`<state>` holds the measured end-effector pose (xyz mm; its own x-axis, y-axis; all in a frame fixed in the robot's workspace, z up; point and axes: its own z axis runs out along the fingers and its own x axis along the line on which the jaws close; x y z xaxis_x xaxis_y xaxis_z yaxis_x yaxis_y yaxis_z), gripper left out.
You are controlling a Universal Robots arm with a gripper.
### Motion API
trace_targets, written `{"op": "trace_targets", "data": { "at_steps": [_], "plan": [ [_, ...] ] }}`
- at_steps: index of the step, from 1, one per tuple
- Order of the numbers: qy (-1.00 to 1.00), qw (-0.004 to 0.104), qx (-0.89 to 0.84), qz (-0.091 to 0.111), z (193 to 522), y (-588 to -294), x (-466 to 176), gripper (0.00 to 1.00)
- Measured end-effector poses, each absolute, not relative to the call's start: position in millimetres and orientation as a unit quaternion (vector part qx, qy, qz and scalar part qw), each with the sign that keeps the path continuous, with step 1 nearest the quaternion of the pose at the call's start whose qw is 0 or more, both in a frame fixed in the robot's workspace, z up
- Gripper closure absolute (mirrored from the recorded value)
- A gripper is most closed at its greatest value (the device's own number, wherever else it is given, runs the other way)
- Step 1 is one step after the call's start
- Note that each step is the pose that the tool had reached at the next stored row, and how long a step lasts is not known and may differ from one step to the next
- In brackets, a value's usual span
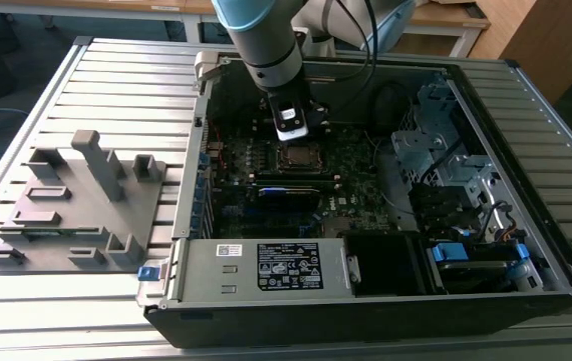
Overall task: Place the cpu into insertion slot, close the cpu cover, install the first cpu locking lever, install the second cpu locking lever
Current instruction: 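Install the first cpu locking lever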
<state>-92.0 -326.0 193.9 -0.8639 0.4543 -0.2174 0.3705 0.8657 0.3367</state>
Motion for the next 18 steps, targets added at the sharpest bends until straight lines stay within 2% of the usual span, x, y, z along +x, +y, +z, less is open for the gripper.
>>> {"op": "trace_targets", "data": {
  "at_steps": [18],
  "plan": [
    [0.956, 0.151, 0.216, 0.126, 189.7, -322.1, -89.5, 0.9]
  ]
}}
